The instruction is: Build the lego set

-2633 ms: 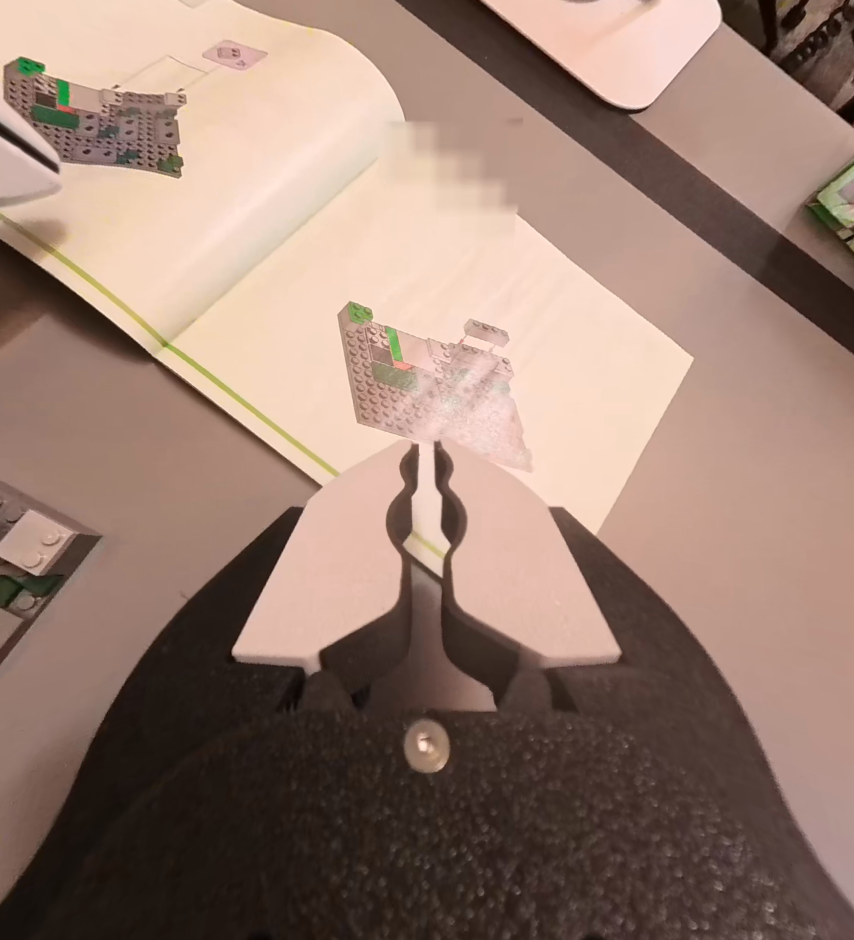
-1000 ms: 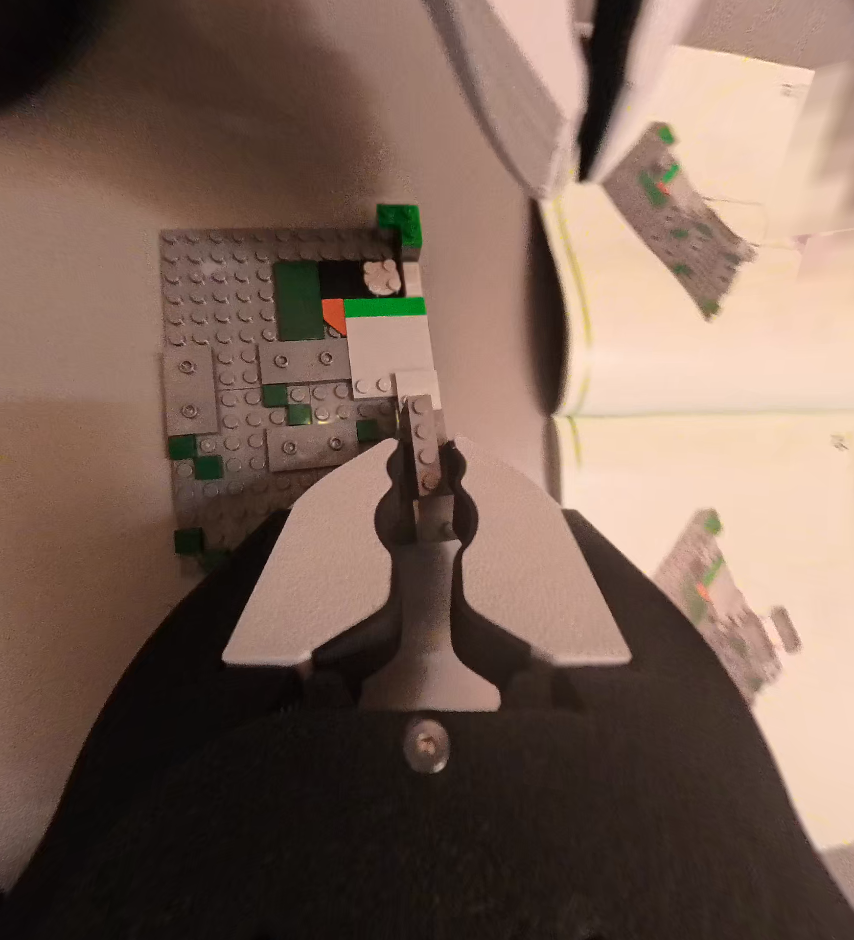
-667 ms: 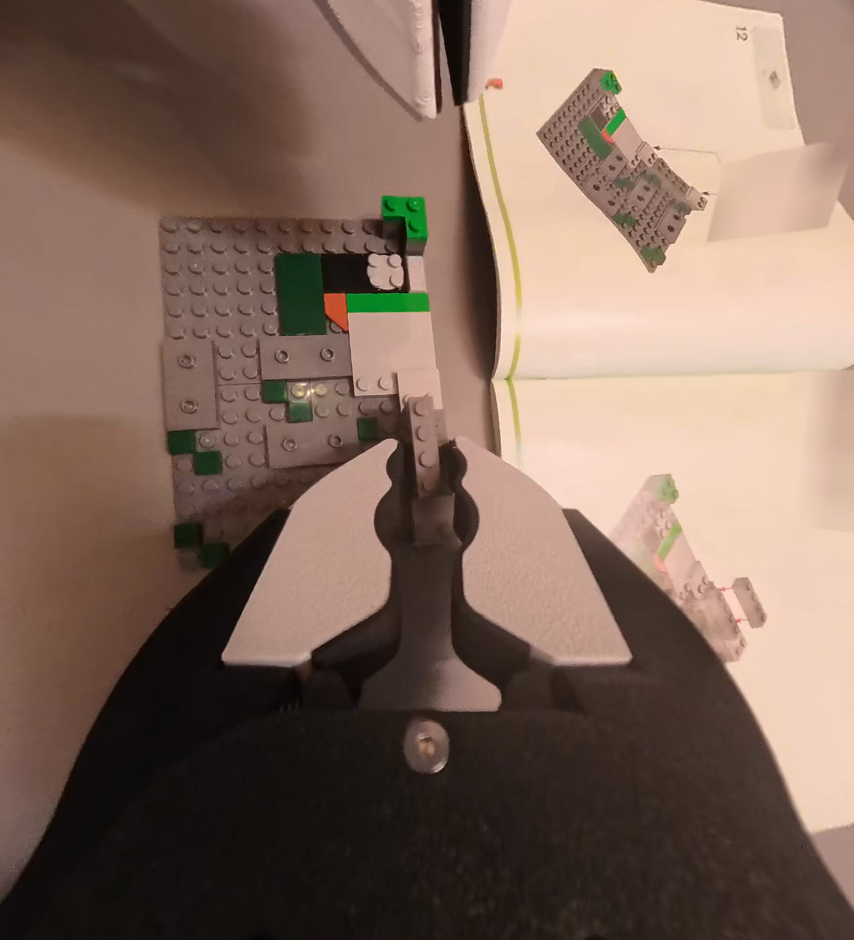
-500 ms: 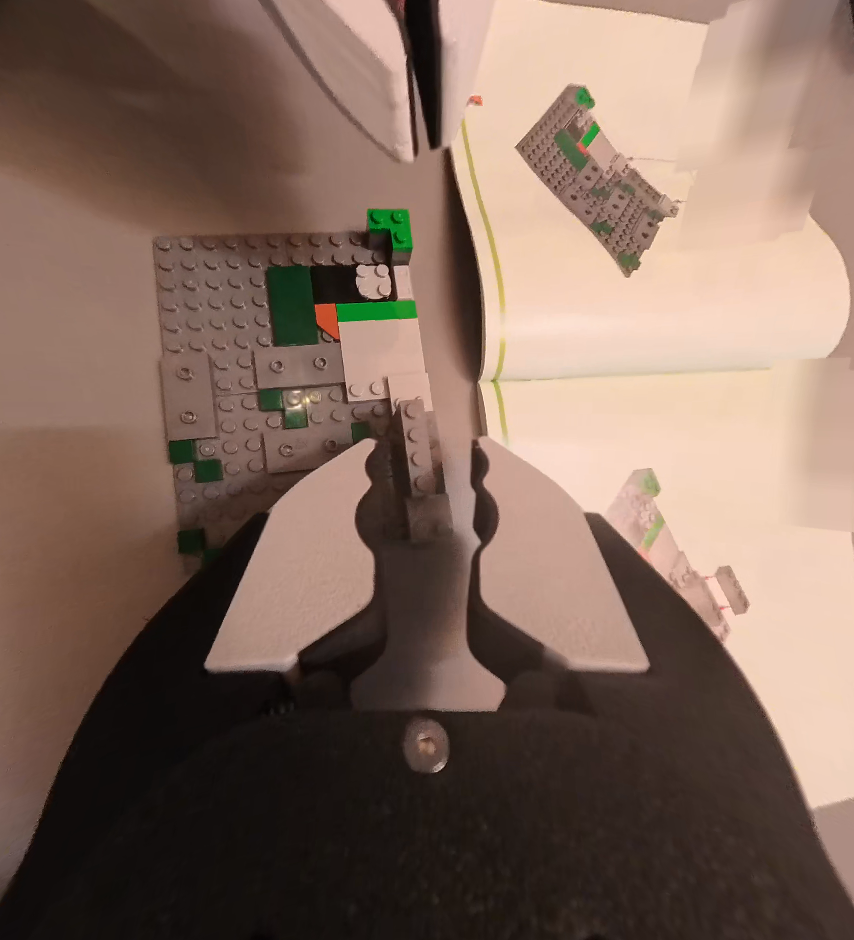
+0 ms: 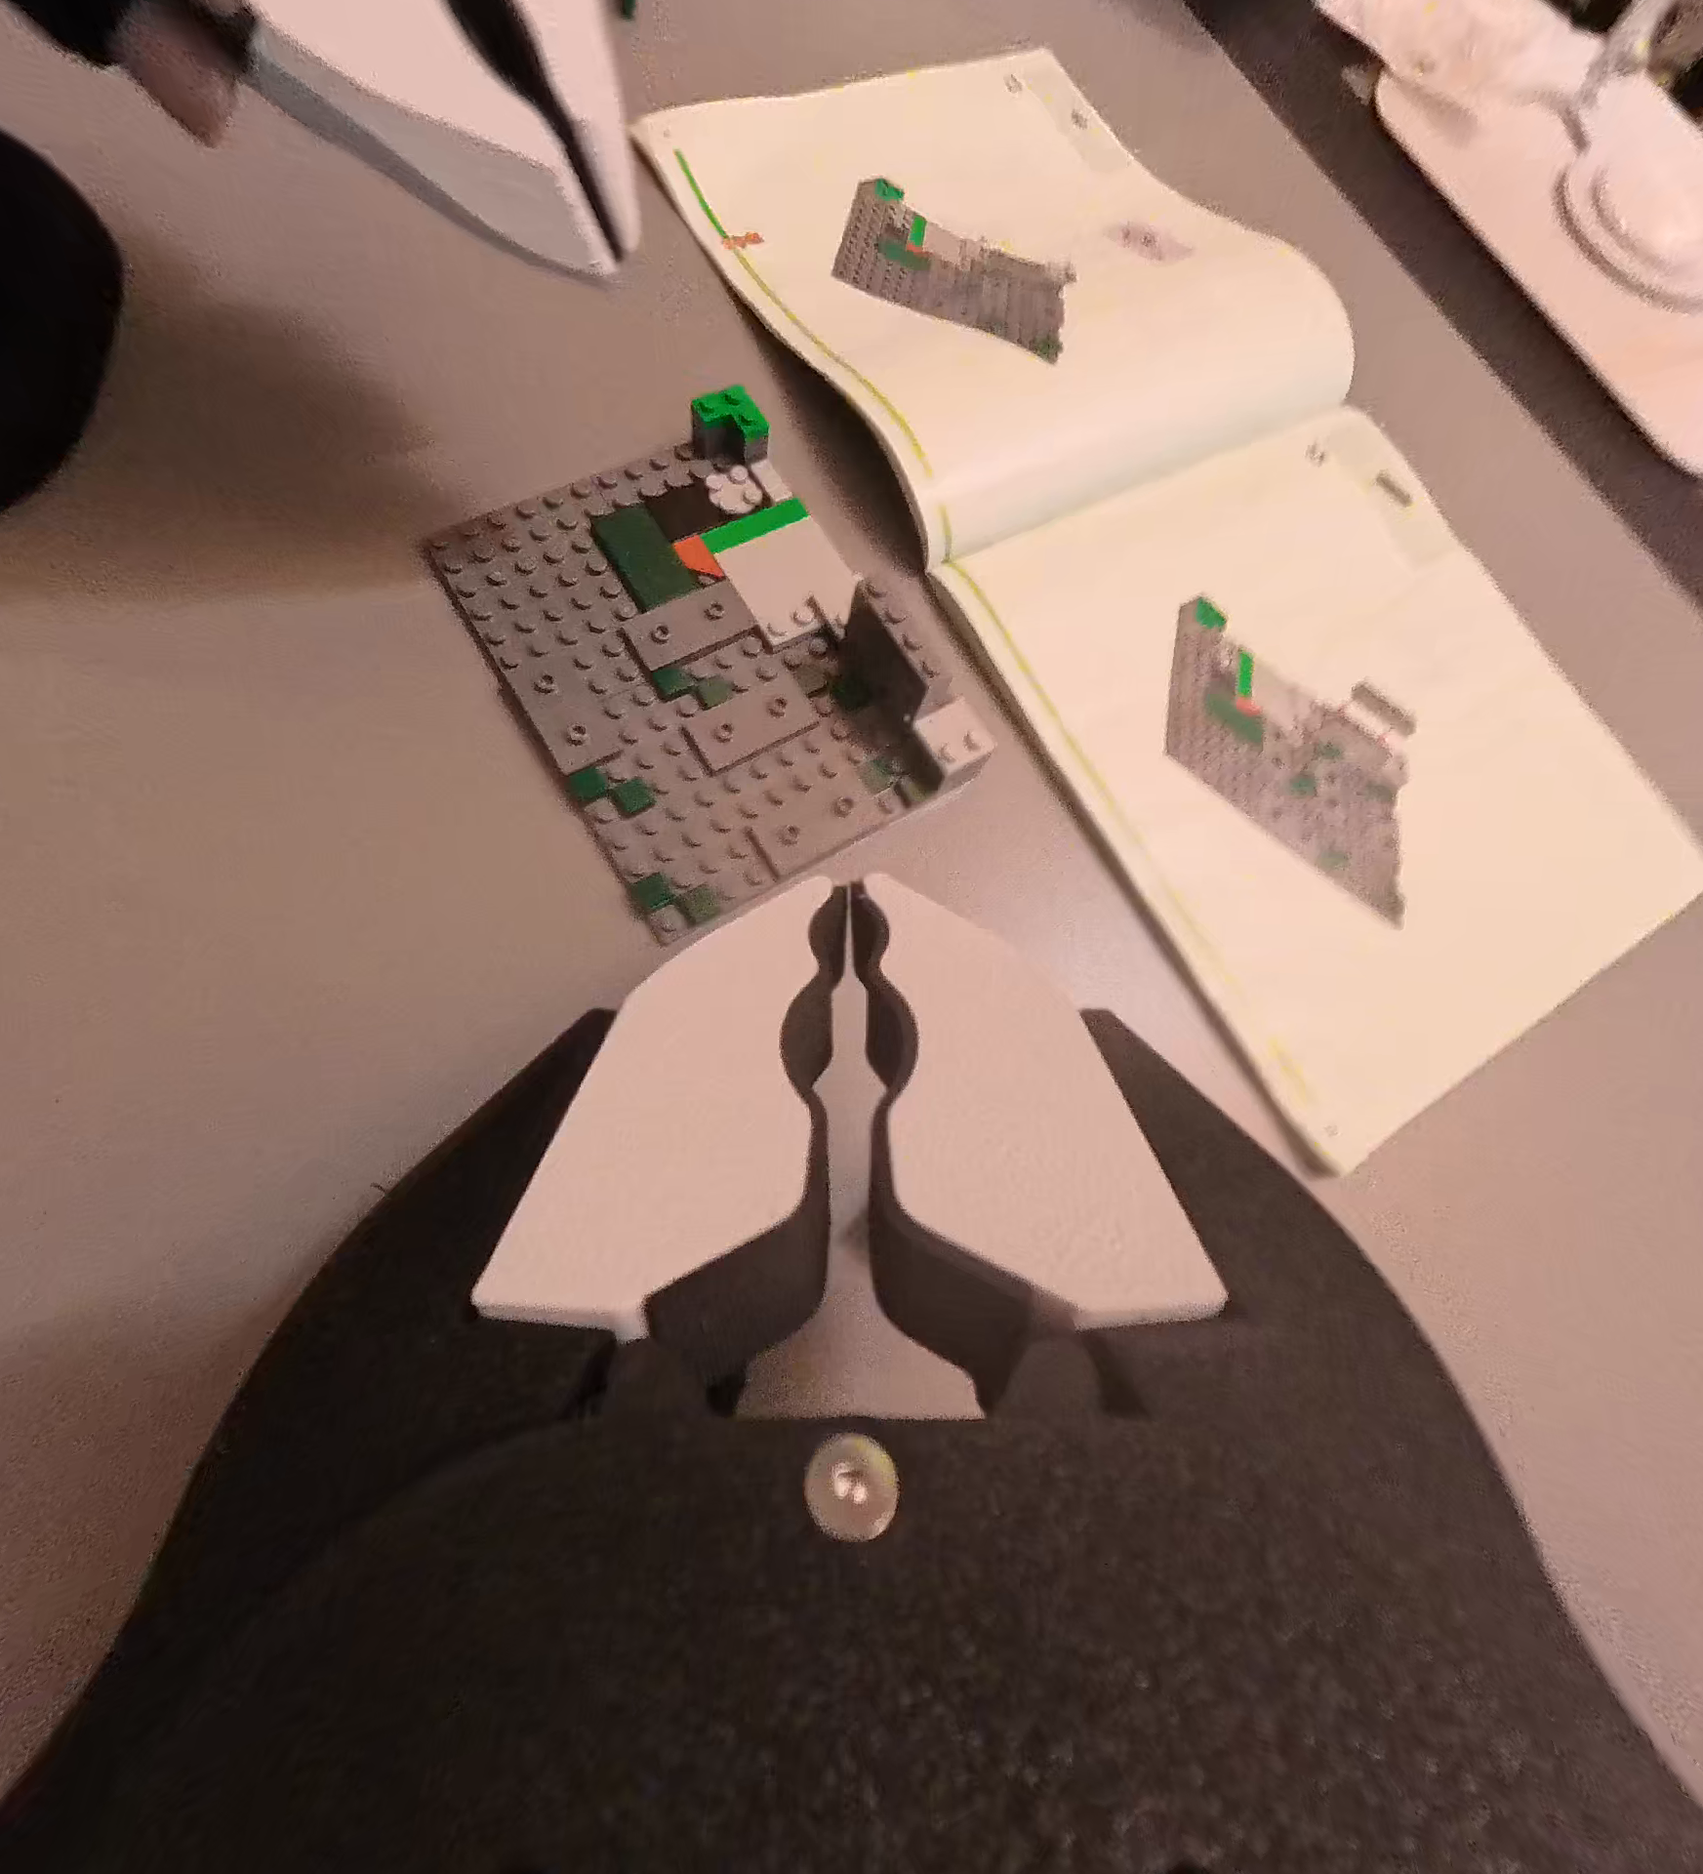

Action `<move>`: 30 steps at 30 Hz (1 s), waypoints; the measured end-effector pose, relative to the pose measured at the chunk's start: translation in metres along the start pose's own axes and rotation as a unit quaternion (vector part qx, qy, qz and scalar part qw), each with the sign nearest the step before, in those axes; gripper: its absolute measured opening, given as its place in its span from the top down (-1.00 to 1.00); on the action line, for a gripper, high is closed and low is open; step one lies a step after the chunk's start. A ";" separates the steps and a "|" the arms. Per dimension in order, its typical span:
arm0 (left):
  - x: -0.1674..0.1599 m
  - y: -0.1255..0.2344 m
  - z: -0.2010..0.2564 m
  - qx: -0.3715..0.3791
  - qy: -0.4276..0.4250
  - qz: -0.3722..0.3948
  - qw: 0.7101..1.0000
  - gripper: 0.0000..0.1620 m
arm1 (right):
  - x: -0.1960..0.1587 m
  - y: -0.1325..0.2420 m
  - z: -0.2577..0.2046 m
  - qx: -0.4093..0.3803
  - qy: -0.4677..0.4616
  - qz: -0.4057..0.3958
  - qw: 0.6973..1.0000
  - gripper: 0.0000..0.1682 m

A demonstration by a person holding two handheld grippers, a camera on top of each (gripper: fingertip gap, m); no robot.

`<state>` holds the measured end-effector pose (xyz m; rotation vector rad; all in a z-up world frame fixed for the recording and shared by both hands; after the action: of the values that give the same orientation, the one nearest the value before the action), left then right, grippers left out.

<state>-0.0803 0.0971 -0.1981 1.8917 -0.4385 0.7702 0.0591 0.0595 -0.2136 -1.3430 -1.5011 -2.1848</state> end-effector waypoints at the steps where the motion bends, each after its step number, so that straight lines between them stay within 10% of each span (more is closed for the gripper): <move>1: -0.003 0.003 0.007 0.005 0.010 -0.001 1.000 1.00 | -0.003 0.000 -0.006 -0.009 -0.020 0.002 1.000 1.00; 13: -0.024 0.020 0.069 0.081 0.121 0.003 0.989 1.00 | -0.001 -0.008 -0.080 -0.071 -0.183 0.050 0.979 1.00; 30: -0.050 0.023 0.074 0.130 0.160 -0.034 0.978 1.00 | -0.013 -0.019 -0.080 -0.131 -0.170 0.020 0.977 1.00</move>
<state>-0.1071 0.0188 -0.2385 1.9616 -0.0717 1.1077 0.0098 -0.0007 -0.2433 -1.8953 -1.2983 -2.2778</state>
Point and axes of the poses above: each gripper's, where its closed fingertips meet, y back along the fingers, x out of its top, z = x × y across the jaws, the point moved 2 cm from there along y, back along the fingers, and after that the axes turned 6 degrees about x, right-handed, at the moved point
